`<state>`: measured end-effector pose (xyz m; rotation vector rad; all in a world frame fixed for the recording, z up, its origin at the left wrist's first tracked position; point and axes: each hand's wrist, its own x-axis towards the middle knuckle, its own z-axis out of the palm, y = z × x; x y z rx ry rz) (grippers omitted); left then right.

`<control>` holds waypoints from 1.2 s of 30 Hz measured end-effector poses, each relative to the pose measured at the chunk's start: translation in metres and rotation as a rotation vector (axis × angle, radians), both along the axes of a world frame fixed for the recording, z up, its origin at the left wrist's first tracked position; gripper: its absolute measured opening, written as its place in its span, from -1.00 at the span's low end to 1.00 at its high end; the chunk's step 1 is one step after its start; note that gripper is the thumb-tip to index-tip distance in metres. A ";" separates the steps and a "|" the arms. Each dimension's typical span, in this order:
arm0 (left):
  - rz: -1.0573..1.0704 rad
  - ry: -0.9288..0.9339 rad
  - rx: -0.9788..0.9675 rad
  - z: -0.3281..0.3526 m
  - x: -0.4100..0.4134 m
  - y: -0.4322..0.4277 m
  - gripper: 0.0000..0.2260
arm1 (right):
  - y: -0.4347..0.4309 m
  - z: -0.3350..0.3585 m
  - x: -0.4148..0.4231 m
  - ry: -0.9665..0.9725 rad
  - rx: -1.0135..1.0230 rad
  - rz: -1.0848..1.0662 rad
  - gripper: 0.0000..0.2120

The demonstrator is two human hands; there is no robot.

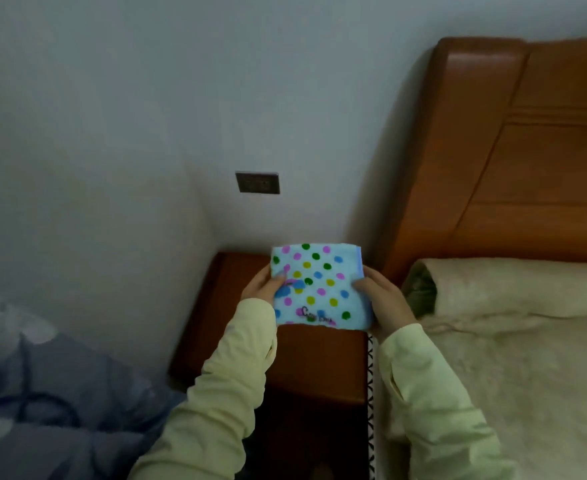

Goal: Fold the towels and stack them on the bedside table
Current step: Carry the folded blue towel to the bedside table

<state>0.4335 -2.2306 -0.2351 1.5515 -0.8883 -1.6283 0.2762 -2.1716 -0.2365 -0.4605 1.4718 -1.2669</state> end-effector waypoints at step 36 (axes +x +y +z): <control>0.126 -0.309 -0.018 -0.375 0.001 -0.194 -0.68 | -0.190 -0.390 0.046 0.522 0.114 -0.054 -0.55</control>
